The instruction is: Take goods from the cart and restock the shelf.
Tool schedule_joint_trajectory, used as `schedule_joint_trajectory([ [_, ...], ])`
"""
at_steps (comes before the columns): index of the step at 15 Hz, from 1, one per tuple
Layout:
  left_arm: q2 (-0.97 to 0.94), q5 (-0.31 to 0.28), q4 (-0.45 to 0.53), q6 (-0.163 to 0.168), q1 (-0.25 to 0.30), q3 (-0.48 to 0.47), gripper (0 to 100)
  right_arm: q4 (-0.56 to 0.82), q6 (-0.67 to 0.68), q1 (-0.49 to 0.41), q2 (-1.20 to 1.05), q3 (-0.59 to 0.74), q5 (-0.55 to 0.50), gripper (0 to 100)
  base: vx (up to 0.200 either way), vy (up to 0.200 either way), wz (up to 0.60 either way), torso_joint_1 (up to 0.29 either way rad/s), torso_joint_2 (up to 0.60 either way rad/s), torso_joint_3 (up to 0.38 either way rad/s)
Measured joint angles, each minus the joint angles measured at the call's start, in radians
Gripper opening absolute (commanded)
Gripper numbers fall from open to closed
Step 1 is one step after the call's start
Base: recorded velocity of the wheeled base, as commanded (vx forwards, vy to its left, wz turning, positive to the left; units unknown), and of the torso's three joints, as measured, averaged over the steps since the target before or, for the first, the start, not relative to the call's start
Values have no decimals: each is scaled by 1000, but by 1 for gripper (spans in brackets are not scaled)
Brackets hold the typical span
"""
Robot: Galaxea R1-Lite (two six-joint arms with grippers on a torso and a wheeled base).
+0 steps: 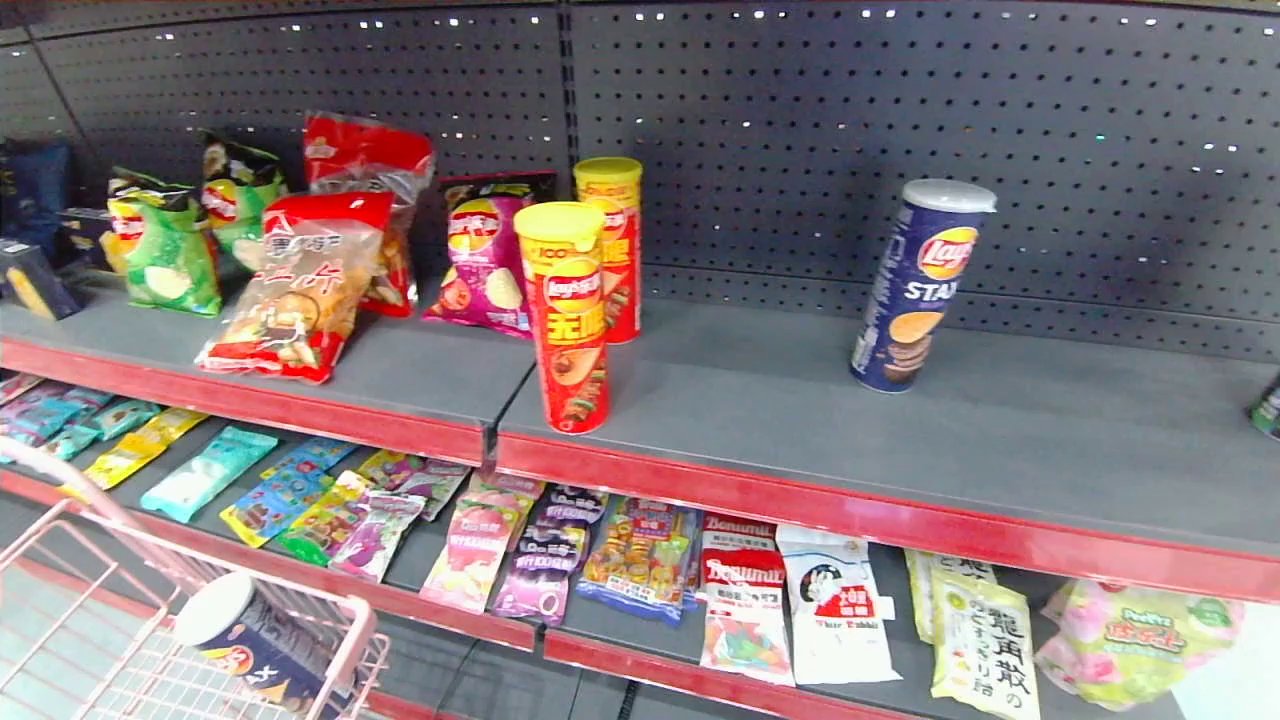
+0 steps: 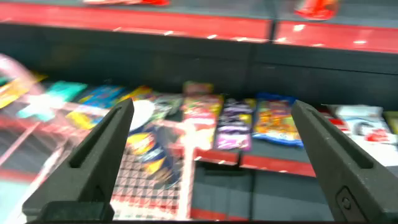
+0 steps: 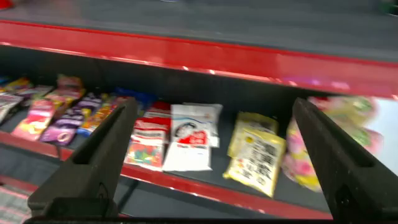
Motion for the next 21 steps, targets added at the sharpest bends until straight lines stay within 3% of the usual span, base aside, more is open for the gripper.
schedule_joint_trajectory([
  [4,0,0,0,0,0,0,100,0,1,0,0,0,3,100,0,0,600,2,-1,4],
  [9,0,0,0,-1,0,0,100,-1,8,0,0,0,3,100,0,0,0,0,0,0],
  [21,0,-1,0,0,0,0,100,-1,9,0,0,0,2,100,0,0,0,-175,472,294],
])
